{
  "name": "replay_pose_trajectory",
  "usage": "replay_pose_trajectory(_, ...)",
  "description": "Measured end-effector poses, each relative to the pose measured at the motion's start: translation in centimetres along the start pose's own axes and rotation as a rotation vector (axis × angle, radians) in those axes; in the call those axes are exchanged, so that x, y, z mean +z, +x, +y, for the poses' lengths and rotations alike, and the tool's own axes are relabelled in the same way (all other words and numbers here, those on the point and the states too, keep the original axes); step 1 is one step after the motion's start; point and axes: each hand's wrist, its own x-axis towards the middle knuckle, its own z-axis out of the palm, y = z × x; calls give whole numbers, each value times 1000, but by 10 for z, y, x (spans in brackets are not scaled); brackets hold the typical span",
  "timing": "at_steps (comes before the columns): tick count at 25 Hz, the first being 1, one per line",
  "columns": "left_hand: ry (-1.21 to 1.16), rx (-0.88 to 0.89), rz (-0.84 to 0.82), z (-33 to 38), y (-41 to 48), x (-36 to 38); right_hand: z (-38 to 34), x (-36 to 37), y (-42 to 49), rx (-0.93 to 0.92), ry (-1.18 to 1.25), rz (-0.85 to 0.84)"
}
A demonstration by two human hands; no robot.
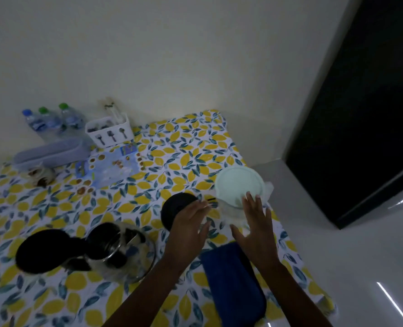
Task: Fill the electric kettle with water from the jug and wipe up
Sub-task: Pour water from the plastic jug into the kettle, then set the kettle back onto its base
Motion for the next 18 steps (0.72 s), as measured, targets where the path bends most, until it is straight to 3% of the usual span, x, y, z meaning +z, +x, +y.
replay_pose_trajectory(9,89,-226,90,-74,-104,-91,-127,67,-31,-224,38,-272)
replay_pose_trajectory(15,203,-436,409,-131,-152,-161,-196,116,-32,-273,17,-359)
replay_pose_trajectory(18,-43,-684,458,-149,-168,-179,-208,129,-32,-198,27,-375)
